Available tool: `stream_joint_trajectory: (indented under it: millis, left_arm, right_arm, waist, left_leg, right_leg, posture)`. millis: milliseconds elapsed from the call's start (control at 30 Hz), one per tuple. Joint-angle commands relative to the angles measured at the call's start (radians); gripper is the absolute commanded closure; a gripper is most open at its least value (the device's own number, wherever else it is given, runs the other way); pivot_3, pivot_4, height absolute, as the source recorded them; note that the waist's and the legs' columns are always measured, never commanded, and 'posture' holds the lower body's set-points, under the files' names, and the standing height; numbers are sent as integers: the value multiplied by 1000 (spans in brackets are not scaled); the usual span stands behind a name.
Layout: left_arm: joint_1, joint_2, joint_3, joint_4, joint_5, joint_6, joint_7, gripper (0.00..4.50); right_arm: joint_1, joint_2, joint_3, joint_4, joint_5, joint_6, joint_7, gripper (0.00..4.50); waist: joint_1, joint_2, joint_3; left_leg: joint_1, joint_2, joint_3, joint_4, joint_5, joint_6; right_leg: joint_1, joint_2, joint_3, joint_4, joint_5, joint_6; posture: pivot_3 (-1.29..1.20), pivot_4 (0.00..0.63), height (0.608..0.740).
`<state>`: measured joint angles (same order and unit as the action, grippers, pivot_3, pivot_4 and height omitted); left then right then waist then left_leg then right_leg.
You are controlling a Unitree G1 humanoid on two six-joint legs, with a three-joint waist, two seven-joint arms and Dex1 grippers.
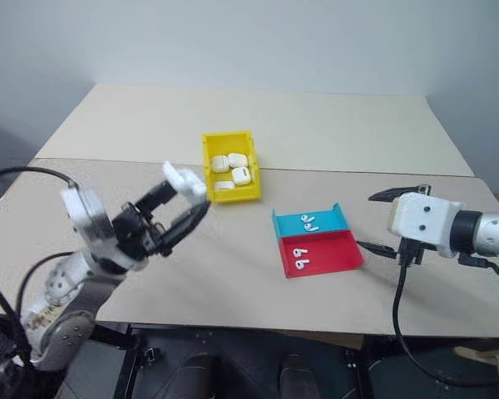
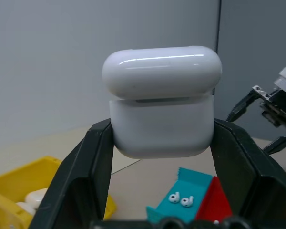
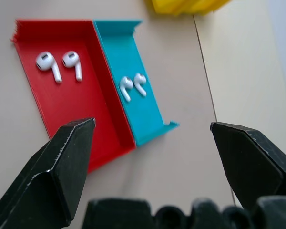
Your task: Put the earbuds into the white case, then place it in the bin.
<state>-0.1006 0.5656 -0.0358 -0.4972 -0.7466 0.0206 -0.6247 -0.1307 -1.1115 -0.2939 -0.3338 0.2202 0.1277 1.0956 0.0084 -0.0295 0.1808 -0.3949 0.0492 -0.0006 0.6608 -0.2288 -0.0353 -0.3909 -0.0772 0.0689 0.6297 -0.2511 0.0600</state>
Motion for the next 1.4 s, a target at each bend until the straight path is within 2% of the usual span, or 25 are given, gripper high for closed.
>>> stream_joint_trajectory:
  millis: [33,200,300,400,500,600,700,733,833,1000,1400]
  left_arm:
    - [-12,-67,23,82,-5,-108,-166,1736]
    - [-39,-105,21,242,1,-193,-428,1736]
    - [-46,-125,11,313,13,-229,-546,1736]
    - [-49,-152,11,373,23,-265,-638,1736]
    - [-54,-181,14,414,37,-298,-696,1736]
    - [-55,-203,15,418,59,-317,-709,1736]
    - [-50,-216,16,408,75,-335,-718,1736]
    - [-46,-217,16,405,77,-340,-724,1736]
    - [-24,-212,18,395,90,-347,-733,1736]
    - [0,-204,26,400,101,-366,-749,1736]
    - [17,-206,20,381,120,-382,-741,1736]
  right_arm:
    - [4,-3,-43,-89,47,39,-4,0]
    - [-45,-103,36,-192,146,267,61,0]
    - [-163,-143,137,-209,189,357,92,0]
    - [-312,-157,281,-186,165,419,146,0]
    - [-429,-128,422,-141,88,392,203,0]
    - [-523,-82,554,-83,-3,381,249,561]
    - [-574,-29,663,-27,-130,338,256,1595]
    - [-584,-18,686,-15,-165,315,260,1595]
    - [-617,30,725,12,-210,270,290,1595]
    - [-662,96,784,63,-281,200,343,1595]
    - [-700,204,825,138,-339,122,436,1595]
  waist:
    - [1,0,0]
    - [-1,1,0]
    - [-12,1,0]
    - [-22,1,0]
    - [-24,1,0]
    - [-25,1,0]
    - [-24,1,0]
    - [-23,1,0]
    - [-23,1,0]
    - [-24,1,0]
    - [-24,1,0]
  left_leg:
    - [0,0,0,0,0,0]
    - [0,0,0,1,0,0]
    - [0,0,0,1,0,1]
    - [0,0,0,1,0,1]
    - [-1,0,-1,1,-1,1]
    - [-3,0,-1,1,-1,1]
    - [-5,1,-1,1,-1,1]
    - [-6,0,-1,1,-1,1]
    - [-11,0,-1,2,0,1]
    - [-11,1,0,2,0,1]
    - [-9,1,-1,2,0,1]
  right_leg:
    - [0,0,0,0,0,0]
    - [0,0,0,0,0,1]
    - [0,0,0,0,0,0]
    - [0,0,0,0,0,0]
    - [-1,0,0,0,0,1]
    - [-3,0,0,0,0,1]
    - [-7,0,0,2,0,1]
    - [-8,0,0,2,0,1]
    - [-14,0,0,5,1,1]
    - [-14,0,0,5,1,1]
    - [-14,0,0,9,0,0]
  posture:
    - [0,150,740]
    - [0,150,740]
    - [0,150,740]
    - [0,150,740]
    - [0,150,740]
    - [0,150,740]
    - [0,150,740]
    - [0,150,740]
    - [0,150,740]
    - [0,150,740]
    - [0,150,740]
